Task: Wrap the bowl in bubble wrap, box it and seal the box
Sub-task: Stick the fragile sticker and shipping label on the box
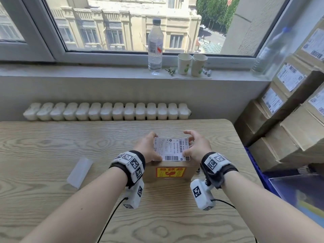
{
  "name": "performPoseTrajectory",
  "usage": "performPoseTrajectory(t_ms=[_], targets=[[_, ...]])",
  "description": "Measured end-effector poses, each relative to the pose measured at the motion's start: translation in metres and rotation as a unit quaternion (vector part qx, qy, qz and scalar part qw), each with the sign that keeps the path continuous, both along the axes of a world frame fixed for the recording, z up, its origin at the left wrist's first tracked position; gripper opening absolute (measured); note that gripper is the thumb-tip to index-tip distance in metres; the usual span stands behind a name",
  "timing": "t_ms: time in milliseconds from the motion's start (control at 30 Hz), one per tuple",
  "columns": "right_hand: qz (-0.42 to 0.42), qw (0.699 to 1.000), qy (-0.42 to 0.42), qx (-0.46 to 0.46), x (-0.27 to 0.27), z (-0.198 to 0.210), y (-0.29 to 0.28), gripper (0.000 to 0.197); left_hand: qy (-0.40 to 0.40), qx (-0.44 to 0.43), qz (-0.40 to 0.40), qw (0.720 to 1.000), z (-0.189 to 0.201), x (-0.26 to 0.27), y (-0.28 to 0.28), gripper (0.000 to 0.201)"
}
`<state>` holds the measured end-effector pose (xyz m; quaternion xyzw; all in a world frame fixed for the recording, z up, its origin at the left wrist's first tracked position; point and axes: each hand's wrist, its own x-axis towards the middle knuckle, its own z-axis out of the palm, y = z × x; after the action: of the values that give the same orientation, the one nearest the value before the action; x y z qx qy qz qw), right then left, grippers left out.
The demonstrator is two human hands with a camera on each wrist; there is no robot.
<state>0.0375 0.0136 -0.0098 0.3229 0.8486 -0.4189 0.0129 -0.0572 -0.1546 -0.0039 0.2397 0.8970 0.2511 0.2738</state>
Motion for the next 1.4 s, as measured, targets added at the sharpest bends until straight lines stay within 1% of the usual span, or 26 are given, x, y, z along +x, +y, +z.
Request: performPoseTrajectory(t_ms=[67, 100, 200, 267, 300, 367, 467, 533, 600, 767, 1033, 1233, 1400], targets=[[0.006, 1.0, -0.003, 0.015, -0.001, 0.0, -0.001, 0.084, 0.003, 0.002, -0.002, 1.0, 0.0, 0.0, -0.001, 0.075], [0.01, 1.0, -0.006, 0.028, -0.001, 0.0, -0.001, 0.083, 0.011, 0.001, -0.004, 1.0, -0.001, -0.001, -0.001, 0.081], [0.045, 0.994, -0.016, 0.103, 0.001, 0.001, -0.006, 0.08, 0.084, -0.02, -0.031, 0.996, -0.004, -0.002, -0.003, 0.103], [0.079, 0.985, -0.019, 0.15, 0.002, 0.003, -0.009, 0.077, 0.132, -0.029, -0.045, 0.99, -0.006, -0.004, -0.005, 0.107], [0.097, 0.981, -0.021, 0.167, 0.002, 0.004, -0.011, 0.075, 0.144, -0.032, -0.053, 0.988, -0.006, -0.005, -0.006, 0.105], [0.135, 0.971, -0.037, 0.193, 0.002, 0.007, -0.016, 0.071, 0.156, -0.044, -0.073, 0.984, -0.007, -0.005, -0.007, 0.095], [0.193, 0.949, -0.076, 0.236, 0.0, 0.007, -0.023, 0.071, 0.182, -0.086, -0.13, 0.971, -0.008, -0.002, -0.007, 0.08], [0.218, 0.937, -0.102, 0.254, -0.002, 0.006, -0.025, 0.071, 0.188, -0.114, -0.151, 0.964, -0.009, -0.002, -0.007, 0.074], [0.228, 0.931, -0.125, 0.257, -0.003, 0.005, -0.024, 0.072, 0.181, -0.129, -0.153, 0.963, -0.011, -0.004, -0.007, 0.073], [0.229, 0.923, -0.162, 0.265, -0.005, 0.007, -0.018, 0.073, 0.165, -0.151, -0.158, 0.962, -0.01, -0.009, -0.009, 0.077], [0.192, 0.936, -0.173, 0.24, 0.008, 0.012, 0.0, 0.072, 0.127, -0.148, -0.115, 0.974, -0.007, -0.019, -0.029, 0.076], [0.171, 0.937, -0.181, 0.244, 0.016, 0.018, 0.013, 0.069, 0.122, -0.143, -0.097, 0.977, -0.002, -0.018, -0.031, 0.074], [0.146, 0.948, -0.158, 0.235, 0.018, 0.016, 0.014, 0.064, 0.115, -0.147, -0.091, 0.978, -0.001, -0.017, -0.03, 0.074]])
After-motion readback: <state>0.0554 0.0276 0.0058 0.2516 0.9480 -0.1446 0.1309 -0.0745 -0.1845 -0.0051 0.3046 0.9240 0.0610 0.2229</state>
